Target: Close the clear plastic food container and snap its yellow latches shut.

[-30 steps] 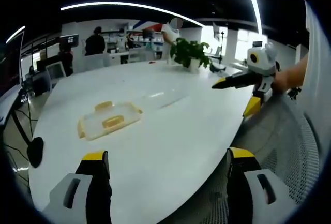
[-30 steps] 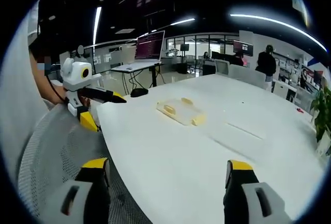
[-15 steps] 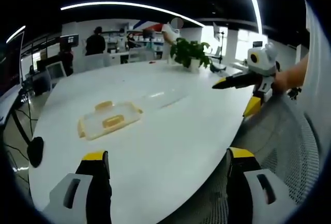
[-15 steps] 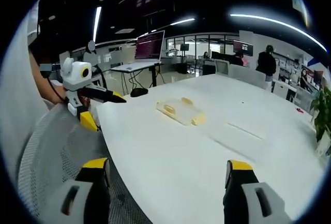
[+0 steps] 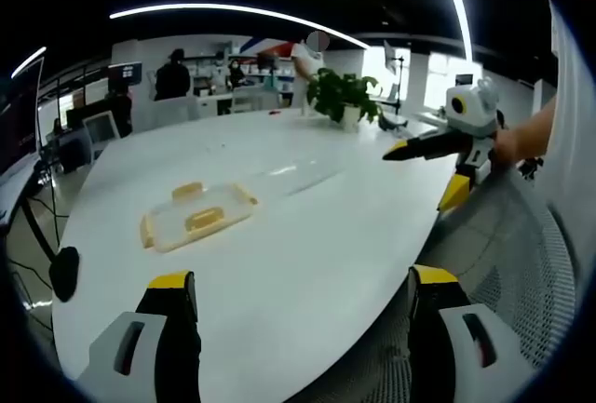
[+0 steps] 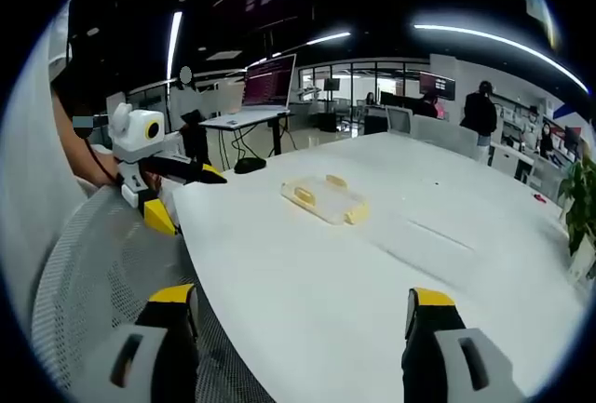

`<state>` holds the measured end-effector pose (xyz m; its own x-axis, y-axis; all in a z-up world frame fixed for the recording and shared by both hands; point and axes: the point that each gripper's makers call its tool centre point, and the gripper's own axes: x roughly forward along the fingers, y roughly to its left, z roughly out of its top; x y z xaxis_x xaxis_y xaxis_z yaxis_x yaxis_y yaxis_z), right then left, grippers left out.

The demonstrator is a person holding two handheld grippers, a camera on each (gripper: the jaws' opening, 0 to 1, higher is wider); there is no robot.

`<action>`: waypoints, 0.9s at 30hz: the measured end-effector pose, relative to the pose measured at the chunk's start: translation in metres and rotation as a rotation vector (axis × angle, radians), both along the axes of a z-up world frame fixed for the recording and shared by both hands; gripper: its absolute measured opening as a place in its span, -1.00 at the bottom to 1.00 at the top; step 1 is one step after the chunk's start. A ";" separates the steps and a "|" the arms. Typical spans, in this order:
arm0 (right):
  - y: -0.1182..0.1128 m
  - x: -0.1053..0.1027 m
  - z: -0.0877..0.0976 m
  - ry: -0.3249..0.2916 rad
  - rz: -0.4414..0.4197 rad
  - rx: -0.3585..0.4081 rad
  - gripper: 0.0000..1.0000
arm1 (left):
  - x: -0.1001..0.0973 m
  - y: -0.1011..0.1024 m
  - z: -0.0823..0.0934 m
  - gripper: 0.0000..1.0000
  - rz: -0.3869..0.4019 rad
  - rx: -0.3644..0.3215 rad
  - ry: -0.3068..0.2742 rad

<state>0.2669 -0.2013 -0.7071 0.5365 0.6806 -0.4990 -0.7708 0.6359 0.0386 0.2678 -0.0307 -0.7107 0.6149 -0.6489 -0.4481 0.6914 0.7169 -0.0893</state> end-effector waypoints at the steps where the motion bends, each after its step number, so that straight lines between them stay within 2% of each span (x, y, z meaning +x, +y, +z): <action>1: 0.000 0.000 0.000 0.000 0.001 -0.001 0.86 | 0.000 0.000 0.000 0.86 0.000 0.001 -0.003; 9: 0.003 0.003 0.004 -0.009 0.016 -0.002 0.86 | 0.005 0.002 0.007 0.89 0.008 -0.005 -0.020; 16: 0.004 0.003 0.002 -0.006 0.029 -0.018 0.86 | 0.003 -0.005 0.010 0.88 -0.043 0.006 -0.021; 27: 0.008 0.027 0.001 -0.019 0.059 -0.053 0.81 | 0.027 0.001 0.012 0.84 -0.066 0.027 -0.029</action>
